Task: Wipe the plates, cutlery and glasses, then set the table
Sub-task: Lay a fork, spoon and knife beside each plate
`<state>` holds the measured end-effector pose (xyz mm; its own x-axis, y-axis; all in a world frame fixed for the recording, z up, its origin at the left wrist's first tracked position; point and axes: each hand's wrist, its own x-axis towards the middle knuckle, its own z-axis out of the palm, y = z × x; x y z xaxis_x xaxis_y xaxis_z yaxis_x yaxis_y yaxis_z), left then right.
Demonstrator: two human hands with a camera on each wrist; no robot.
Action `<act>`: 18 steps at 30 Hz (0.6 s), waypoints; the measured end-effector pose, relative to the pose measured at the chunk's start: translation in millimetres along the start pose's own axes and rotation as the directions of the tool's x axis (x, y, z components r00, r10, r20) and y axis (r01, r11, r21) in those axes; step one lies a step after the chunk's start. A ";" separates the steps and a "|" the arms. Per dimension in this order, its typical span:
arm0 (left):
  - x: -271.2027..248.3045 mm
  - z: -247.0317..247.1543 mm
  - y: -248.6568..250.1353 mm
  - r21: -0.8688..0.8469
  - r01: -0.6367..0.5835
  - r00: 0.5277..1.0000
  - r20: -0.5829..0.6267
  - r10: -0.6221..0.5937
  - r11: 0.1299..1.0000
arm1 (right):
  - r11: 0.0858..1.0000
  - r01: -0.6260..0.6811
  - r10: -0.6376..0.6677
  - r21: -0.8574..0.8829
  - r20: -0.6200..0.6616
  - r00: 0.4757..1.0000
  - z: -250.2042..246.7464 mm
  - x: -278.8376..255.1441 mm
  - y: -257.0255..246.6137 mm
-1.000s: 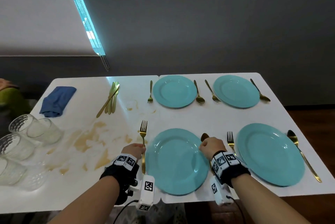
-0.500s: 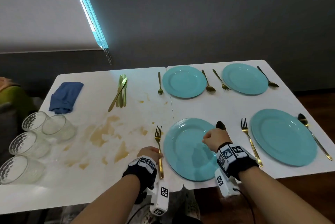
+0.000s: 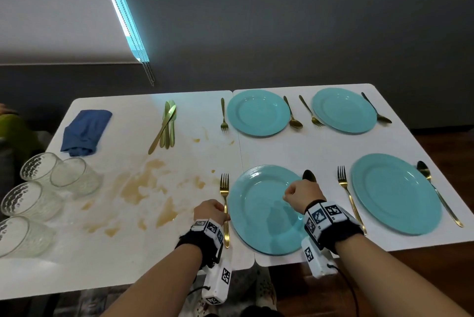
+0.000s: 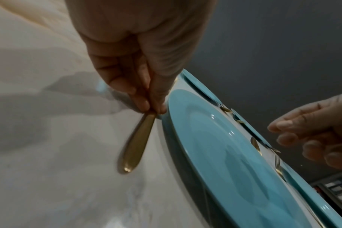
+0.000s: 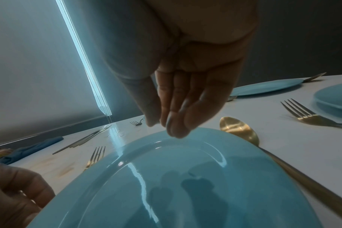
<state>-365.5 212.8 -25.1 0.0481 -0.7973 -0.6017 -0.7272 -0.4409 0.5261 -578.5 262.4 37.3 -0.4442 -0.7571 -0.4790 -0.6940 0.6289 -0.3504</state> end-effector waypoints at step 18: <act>25.3 -37.9 26.0 0.127 0.068 0.993 -0.106 -0.055 0.989 | 0.984 0.157 -0.150 -0.084 0.086 0.985 -27.0 44.2 -41.3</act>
<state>-357.2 165.6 -3.8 0.1601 -0.8108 -0.5630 -0.8035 -0.4384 0.4029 -584.8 198.2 52.4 -0.2846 -0.8248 -0.4886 -0.8005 0.4849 -0.3523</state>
